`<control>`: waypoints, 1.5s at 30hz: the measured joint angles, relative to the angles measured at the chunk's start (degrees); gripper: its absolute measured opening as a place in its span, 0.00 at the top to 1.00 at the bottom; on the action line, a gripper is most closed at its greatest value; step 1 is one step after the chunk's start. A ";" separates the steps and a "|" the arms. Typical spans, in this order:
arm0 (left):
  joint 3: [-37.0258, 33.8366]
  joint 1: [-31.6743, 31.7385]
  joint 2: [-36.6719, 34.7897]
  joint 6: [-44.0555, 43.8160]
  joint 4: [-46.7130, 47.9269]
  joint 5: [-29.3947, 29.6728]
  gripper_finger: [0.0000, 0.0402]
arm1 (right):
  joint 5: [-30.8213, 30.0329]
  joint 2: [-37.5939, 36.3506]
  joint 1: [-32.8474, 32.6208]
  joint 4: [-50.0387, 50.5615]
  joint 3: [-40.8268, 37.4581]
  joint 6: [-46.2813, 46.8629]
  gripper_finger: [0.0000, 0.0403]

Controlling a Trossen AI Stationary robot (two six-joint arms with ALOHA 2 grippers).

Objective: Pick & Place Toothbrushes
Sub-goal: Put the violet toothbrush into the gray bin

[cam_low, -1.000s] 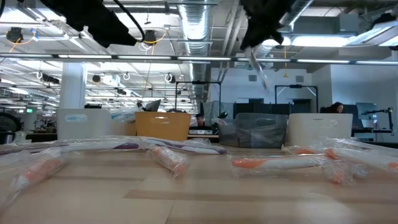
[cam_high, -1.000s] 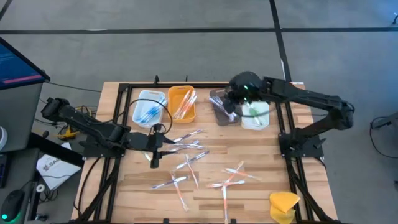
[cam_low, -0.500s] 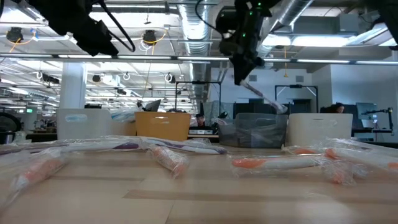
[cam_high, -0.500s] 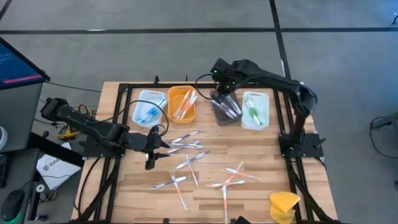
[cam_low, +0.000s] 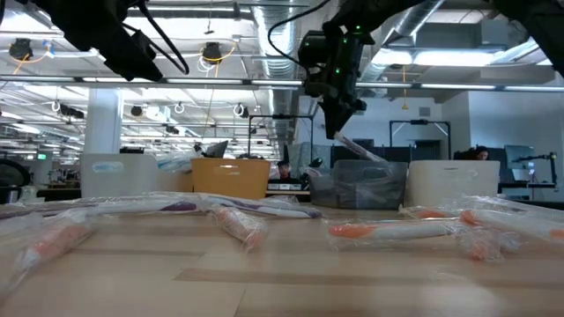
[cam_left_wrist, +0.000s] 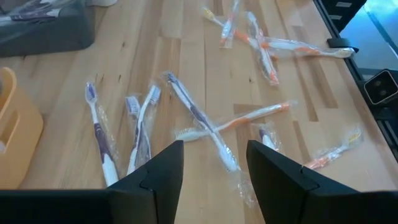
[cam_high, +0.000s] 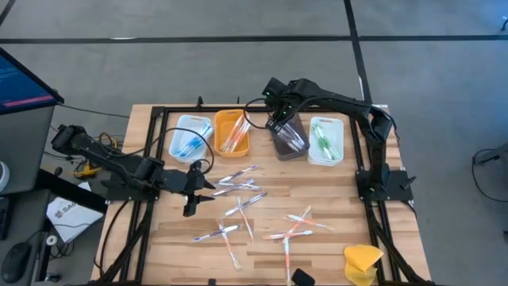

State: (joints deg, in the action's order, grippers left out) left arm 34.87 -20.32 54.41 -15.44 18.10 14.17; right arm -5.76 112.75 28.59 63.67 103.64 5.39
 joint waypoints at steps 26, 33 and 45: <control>0.00 0.00 0.01 0.13 0.09 0.20 0.57 | 1.03 0.11 -1.21 -7.07 -8.86 0.63 0.68; 0.00 0.00 0.02 0.13 0.10 0.17 0.57 | -5.29 -0.38 -1.39 -5.55 -6.87 0.15 0.46; 0.00 0.00 0.04 0.13 0.14 0.13 0.57 | -6.76 -0.44 -6.23 7.32 5.73 0.08 0.38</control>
State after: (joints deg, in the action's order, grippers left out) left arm 34.87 -20.32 54.46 -15.31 18.24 14.31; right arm -12.52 112.31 22.36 70.99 109.38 5.47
